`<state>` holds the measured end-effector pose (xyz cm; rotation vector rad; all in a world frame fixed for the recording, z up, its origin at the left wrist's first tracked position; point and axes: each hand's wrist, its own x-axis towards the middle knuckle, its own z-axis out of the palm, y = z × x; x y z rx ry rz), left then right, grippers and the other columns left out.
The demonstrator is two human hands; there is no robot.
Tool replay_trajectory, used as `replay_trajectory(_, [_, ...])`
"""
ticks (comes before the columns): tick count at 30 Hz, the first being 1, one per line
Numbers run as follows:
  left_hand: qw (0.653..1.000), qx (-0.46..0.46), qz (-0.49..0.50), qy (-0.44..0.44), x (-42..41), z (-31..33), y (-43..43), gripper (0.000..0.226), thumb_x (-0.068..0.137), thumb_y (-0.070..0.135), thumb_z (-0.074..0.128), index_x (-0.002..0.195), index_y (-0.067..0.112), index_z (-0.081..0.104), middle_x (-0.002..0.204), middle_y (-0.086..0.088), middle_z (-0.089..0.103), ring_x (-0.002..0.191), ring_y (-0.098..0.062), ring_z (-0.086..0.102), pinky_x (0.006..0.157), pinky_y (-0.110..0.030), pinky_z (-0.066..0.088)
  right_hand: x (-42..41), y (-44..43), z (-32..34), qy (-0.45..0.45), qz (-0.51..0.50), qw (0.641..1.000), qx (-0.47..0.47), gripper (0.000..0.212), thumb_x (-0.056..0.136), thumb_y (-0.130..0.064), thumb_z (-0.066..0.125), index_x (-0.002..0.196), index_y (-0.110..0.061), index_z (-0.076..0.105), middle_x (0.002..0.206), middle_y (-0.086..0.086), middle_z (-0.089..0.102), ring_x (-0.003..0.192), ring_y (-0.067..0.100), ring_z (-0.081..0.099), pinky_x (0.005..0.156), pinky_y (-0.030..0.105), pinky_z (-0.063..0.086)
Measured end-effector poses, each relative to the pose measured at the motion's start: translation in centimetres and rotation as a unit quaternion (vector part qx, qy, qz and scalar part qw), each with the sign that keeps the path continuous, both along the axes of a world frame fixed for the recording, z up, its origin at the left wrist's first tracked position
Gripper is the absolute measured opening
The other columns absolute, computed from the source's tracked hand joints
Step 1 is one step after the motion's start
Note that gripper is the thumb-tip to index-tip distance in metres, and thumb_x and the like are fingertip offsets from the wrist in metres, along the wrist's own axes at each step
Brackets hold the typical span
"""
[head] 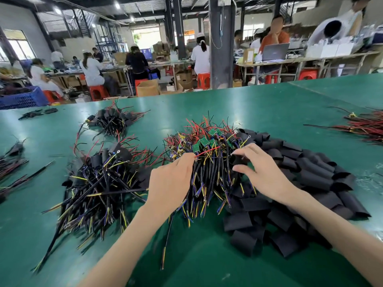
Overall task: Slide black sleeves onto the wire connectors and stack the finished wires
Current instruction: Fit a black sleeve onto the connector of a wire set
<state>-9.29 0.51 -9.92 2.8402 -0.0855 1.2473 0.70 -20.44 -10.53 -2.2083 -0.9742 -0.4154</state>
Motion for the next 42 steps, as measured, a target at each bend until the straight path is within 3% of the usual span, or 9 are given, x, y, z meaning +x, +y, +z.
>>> replay_trajectory(2, [0.999, -0.032, -0.003, -0.005, -0.2, -0.3, -0.2, 0.015, 0.090, 0.015, 0.051, 0.097, 0.012, 0.064, 0.064, -0.001, 0.067, 0.041, -0.028, 0.057, 0.035, -0.033, 0.044, -0.4, 0.2, -0.1, 0.001, 0.007, 1.000, 0.004, 0.034, 0.084, -0.015, 0.068, 0.116, -0.005, 0.059, 0.100, -0.003, 0.048, 0.094, 0.010, 0.045, 0.084, 0.015, 0.029])
replay_trajectory(4, [0.998, -0.052, -0.009, 0.018, -0.3, -0.5, -0.5, 0.031, 0.094, 0.025, 0.037, 0.099, 0.011, 0.065, 0.061, -0.001, 0.064, 0.045, -0.030, 0.059, 0.040, -0.037, 0.046, -0.8, 0.4, -0.2, 0.009, 0.010, 1.000, 0.008, 0.034, 0.084, -0.016, 0.069, 0.115, -0.006, 0.059, 0.100, -0.002, 0.049, 0.090, 0.007, 0.045, 0.082, 0.013, 0.030])
replay_trajectory(10, [0.994, -0.090, -0.005, 0.068, -0.5, -0.5, -0.7, 0.063, 0.091, 0.044, 0.008, 0.112, 0.015, 0.061, 0.075, 0.000, 0.068, 0.065, -0.030, 0.064, 0.059, -0.043, 0.049, -1.5, 0.8, 0.1, 0.016, 0.033, 0.999, 0.022, 0.033, 0.084, -0.017, 0.068, 0.114, -0.006, 0.059, 0.101, 0.002, 0.052, 0.091, 0.018, 0.051, 0.086, 0.024, 0.038])
replay_trajectory(16, [0.988, -0.111, -0.032, 0.097, -0.7, -0.8, -1.0, 0.070, 0.089, 0.049, 0.001, 0.117, 0.017, 0.057, 0.079, 0.000, 0.067, 0.072, -0.024, 0.065, 0.066, -0.042, 0.049, -1.7, 0.8, 0.0, 0.028, 0.038, 0.999, 0.014, 0.034, 0.085, -0.018, 0.066, 0.117, -0.008, 0.058, 0.102, 0.000, 0.050, 0.093, 0.016, 0.050, 0.088, 0.025, 0.038])
replay_trajectory(19, [0.990, -0.101, -0.033, 0.095, -0.7, -0.7, -1.0, 0.063, 0.093, 0.048, 0.007, 0.115, 0.019, 0.059, 0.078, 0.001, 0.067, 0.068, -0.025, 0.065, 0.062, -0.041, 0.050, -1.5, 0.8, -0.1, 0.031, 0.035, 0.999, 0.017, 0.035, 0.086, -0.020, 0.066, 0.118, -0.009, 0.058, 0.103, -0.003, 0.050, 0.094, 0.012, 0.049, 0.086, 0.016, 0.035])
replay_trajectory(22, [0.996, -0.055, -0.041, 0.064, -0.7, -0.7, -1.1, 0.039, 0.098, 0.035, 0.031, 0.103, 0.018, 0.065, 0.069, 0.006, 0.067, 0.052, -0.022, 0.060, 0.045, -0.036, 0.047, -1.5, 0.8, 0.0, 0.025, 0.036, 0.999, 0.028, 0.033, 0.086, -0.021, 0.066, 0.117, -0.012, 0.059, 0.102, -0.006, 0.050, 0.092, 0.005, 0.046, 0.085, 0.006, 0.031])
replay_trajectory(27, [0.997, 0.019, -0.022, 0.067, -0.5, -1.0, -1.0, 0.005, 0.087, 0.015, 0.064, 0.091, 0.018, 0.066, 0.059, 0.004, 0.061, 0.043, -0.019, 0.054, 0.033, -0.027, 0.036, -1.4, 0.6, 0.2, 0.014, 0.033, 0.999, 0.030, 0.032, 0.085, -0.019, 0.066, 0.116, -0.014, 0.059, 0.102, -0.007, 0.050, 0.094, 0.006, 0.047, 0.088, 0.019, 0.034])
replay_trajectory(37, [0.992, 0.075, 0.027, 0.101, -0.7, -0.8, -0.8, 0.018, 0.075, 0.011, 0.074, 0.084, 0.022, 0.063, 0.055, 0.005, 0.055, 0.046, -0.016, 0.051, 0.033, -0.025, 0.033, -1.5, 0.5, 0.3, 0.008, 0.018, 1.000, 0.018, 0.030, 0.086, -0.016, 0.066, 0.116, -0.014, 0.061, 0.105, -0.006, 0.051, 0.100, 0.016, 0.050, 0.088, 0.017, 0.034])
replay_trajectory(42, [0.988, 0.107, 0.036, 0.107, -0.8, -0.7, -1.0, 0.022, 0.070, 0.014, 0.078, 0.084, 0.025, 0.066, 0.057, 0.007, 0.055, 0.060, -0.015, 0.052, 0.033, -0.024, 0.031, -2.1, 0.5, 0.6, -0.069, 0.032, 0.996, -0.053, 0.032, 0.083, -0.013, 0.070, 0.113, -0.004, 0.063, 0.106, 0.007, 0.056, 0.103, 0.027, 0.051, 0.095, 0.032, 0.037])
